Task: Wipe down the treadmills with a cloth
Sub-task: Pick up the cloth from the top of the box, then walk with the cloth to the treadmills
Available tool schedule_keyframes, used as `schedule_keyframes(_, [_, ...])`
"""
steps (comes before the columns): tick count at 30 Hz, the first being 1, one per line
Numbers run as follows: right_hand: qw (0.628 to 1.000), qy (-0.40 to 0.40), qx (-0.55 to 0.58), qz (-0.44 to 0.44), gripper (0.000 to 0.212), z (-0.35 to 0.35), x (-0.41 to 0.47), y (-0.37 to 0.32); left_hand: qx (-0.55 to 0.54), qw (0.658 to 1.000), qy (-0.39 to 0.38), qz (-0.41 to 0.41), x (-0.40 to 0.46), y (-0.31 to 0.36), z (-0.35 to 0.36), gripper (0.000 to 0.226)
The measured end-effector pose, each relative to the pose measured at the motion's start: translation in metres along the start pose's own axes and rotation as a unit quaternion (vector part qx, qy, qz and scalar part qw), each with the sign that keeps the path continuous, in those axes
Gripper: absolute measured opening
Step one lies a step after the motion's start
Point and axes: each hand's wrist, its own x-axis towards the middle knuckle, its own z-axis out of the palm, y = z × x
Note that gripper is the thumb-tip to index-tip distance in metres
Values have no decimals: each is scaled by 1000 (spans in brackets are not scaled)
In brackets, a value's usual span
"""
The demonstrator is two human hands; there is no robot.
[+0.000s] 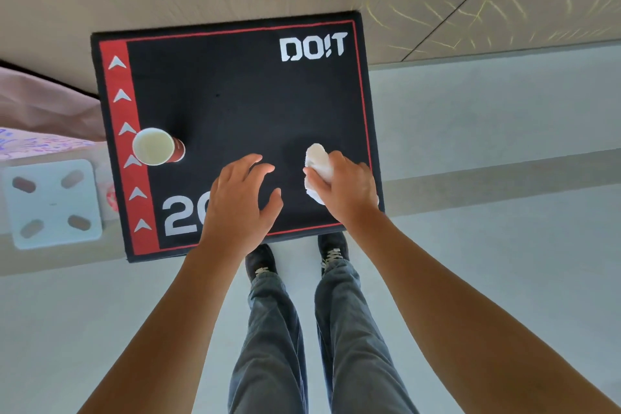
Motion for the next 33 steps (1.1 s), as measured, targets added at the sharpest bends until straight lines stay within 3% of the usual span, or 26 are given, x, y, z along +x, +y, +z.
schedule_keyframes(7, [995,80,55,19,48,-128,-32,0,9,998,27,62,-27,86,-86,48])
schedule_keyframes(17, [976,163,106,100,51,-302,-118,8,23,976,40,214,-60,220,-186,48])
schedule_keyframes(25, [934,242,167,201,48,-357,-221,-13,26,944,19,329,-104,261,-253,52])
schedule_keyframes(33, [884,315,210,275,45,-361,-317,-52,31,903,-13,428,-161,272,-287,52])
